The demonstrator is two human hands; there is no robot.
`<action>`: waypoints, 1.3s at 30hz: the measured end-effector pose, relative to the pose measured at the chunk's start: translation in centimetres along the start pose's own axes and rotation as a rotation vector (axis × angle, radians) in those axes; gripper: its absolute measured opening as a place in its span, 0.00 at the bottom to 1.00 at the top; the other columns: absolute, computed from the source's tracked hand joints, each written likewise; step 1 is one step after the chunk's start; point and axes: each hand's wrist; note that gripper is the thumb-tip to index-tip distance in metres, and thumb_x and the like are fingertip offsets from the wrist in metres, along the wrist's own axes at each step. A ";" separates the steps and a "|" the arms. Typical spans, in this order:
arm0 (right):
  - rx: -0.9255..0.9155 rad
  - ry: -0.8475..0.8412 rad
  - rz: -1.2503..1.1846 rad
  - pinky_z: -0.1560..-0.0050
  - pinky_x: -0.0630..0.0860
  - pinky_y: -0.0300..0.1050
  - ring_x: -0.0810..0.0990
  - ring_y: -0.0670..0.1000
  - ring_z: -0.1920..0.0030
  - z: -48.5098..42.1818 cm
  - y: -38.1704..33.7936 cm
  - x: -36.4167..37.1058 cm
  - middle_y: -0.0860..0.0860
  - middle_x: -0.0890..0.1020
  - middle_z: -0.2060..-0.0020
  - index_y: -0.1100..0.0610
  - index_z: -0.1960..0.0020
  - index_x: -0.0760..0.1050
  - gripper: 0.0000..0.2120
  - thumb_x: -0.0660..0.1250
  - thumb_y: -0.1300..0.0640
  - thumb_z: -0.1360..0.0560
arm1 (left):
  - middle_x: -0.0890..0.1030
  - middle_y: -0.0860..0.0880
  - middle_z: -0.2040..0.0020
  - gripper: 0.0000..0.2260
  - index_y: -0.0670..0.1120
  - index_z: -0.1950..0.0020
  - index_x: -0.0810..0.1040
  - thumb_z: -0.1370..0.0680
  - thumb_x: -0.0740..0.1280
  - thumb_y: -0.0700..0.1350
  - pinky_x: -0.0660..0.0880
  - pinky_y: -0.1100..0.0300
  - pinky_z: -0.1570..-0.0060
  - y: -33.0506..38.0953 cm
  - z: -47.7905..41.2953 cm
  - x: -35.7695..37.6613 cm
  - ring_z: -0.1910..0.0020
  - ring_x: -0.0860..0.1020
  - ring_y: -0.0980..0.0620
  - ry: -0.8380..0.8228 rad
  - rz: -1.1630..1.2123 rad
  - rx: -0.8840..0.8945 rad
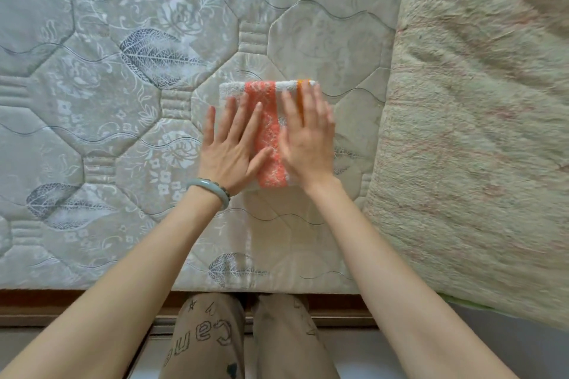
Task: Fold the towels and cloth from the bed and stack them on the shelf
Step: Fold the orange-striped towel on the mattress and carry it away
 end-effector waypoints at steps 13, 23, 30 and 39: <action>0.080 -0.228 0.072 0.27 0.40 0.56 0.50 0.58 0.25 2.2 2.5 1.8 0.61 0.55 0.24 0.51 0.24 0.56 0.27 0.47 0.42 0.20 | 0.59 0.40 0.25 0.30 0.42 0.26 0.60 0.21 0.59 0.59 0.54 0.48 0.28 -0.1 1.2 -0.7 0.26 0.57 0.43 0.044 0.461 -0.516; 0.560 -0.309 -0.653 0.31 0.61 0.47 0.65 0.51 0.31 1.8 1.3 -1.4 0.56 0.65 0.31 0.53 0.25 0.58 0.31 0.66 0.51 0.24 | 0.84 0.48 0.56 0.15 0.40 0.45 0.77 0.30 0.73 0.41 0.80 0.61 0.59 0.3 0.2 -4.0 0.56 0.82 0.50 -0.372 1.722 -0.800; 0.707 -0.489 -1.094 0.53 0.77 0.34 0.80 0.43 0.50 2.1 0.0 -7.0 0.53 0.77 0.43 0.55 0.27 0.62 0.30 0.69 0.52 0.25 | 0.79 0.44 0.58 0.17 0.40 0.48 0.75 0.36 0.64 0.40 0.79 0.56 0.59 2.2 2.9 -10.7 0.61 0.79 0.47 -0.369 1.843 -0.729; 0.538 -1.089 -1.271 0.37 0.74 0.54 0.79 0.56 0.43 0.9 -10.7 -19.3 0.57 0.80 0.42 0.59 0.36 0.72 0.29 0.71 0.44 0.31 | 0.78 0.39 0.47 0.31 0.40 0.37 0.73 0.41 0.70 0.38 0.74 0.41 0.44 -1.8 15.8 -23.9 0.50 0.77 0.39 -0.098 2.192 -0.634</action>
Point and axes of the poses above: each hand's wrist, its own z-axis away from the middle knuckle, its own x-axis out of the palm, y = z × x
